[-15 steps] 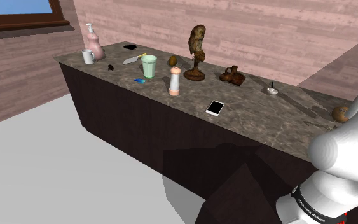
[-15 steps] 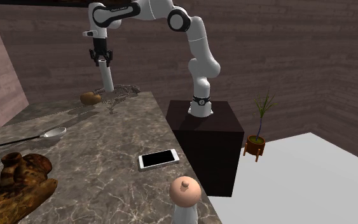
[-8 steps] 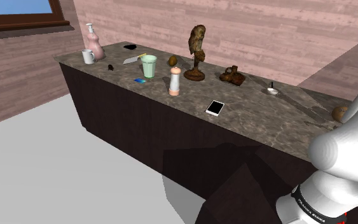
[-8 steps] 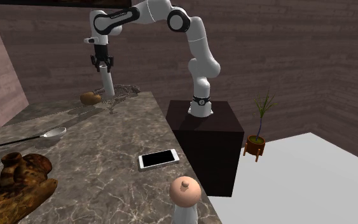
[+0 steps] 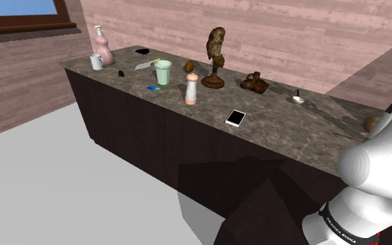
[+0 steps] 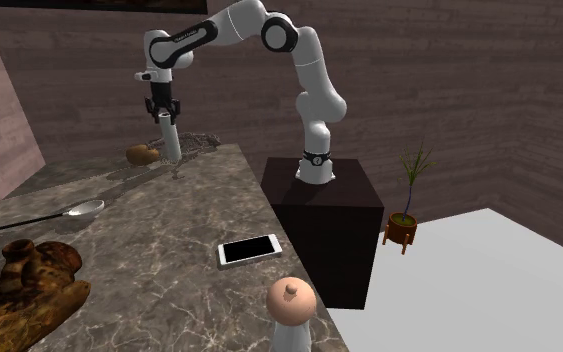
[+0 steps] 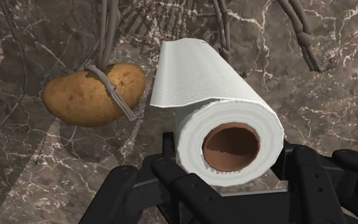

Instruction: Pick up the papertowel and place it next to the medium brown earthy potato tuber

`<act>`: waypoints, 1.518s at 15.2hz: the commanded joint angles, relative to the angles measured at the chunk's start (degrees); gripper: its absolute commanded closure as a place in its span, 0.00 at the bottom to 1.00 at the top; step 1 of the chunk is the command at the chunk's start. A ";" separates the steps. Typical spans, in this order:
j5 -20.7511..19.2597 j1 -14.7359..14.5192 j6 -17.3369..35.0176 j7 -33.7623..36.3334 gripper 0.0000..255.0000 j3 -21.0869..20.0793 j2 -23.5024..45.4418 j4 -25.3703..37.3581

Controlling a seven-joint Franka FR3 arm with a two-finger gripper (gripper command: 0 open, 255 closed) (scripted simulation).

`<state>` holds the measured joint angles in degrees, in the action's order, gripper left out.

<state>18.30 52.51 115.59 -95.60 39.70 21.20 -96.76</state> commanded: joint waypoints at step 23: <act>-1.75 -0.26 -4.57 0.99 0.00 0.88 -2.13 2.97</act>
<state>16.59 52.26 111.10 -94.63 40.57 19.10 -93.82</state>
